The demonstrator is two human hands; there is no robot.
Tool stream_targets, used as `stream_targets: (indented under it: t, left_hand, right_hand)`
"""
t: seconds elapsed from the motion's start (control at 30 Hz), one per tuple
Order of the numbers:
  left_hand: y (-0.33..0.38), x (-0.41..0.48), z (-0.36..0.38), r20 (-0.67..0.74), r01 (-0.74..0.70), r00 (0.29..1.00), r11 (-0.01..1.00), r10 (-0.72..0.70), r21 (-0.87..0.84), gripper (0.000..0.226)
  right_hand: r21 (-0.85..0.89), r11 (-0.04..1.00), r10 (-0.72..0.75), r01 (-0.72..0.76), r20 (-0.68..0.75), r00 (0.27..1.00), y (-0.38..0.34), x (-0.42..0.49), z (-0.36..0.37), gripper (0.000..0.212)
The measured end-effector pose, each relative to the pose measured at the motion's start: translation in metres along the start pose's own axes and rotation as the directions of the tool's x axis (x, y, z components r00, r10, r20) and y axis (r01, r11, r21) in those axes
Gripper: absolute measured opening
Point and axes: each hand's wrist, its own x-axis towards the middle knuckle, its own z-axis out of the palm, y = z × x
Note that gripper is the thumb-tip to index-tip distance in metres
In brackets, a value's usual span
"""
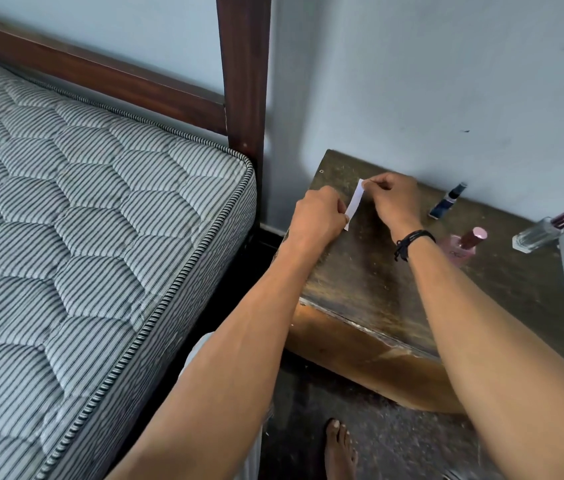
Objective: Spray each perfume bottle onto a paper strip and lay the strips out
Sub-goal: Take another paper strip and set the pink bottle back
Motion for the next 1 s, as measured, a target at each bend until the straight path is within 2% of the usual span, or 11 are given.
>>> stream_targets:
  t: [0.17,0.27,0.4,1.0]
  left_hand:
    - [-0.001,0.004,0.005,-0.02,-0.068,0.997,0.995,0.07,0.078,0.018]
    - [-0.002,0.005,0.006,-0.032,-0.08,0.996,0.993,0.082,0.084,0.019]
    - [-0.004,0.007,0.007,-0.05,-0.089,0.995,0.994,0.092,0.071,0.017]
    - [-0.007,0.01,0.005,-0.009,-0.039,0.999,0.999,0.039,0.037,0.017]
  right_hand:
    - [-0.212,0.977,-0.021,0.021,0.002,1.0,0.003,0.004,0.006,0.011]
    - [-0.279,0.96,-0.037,0.03,-0.019,0.999,0.005,0.003,0.01,0.015]
    - [-0.296,0.954,-0.067,0.041,-0.078,0.995,0.01,-0.001,0.013,0.019]
    - [-0.344,0.939,-0.043,-0.002,-0.125,0.991,0.01,0.003,0.017,0.028]
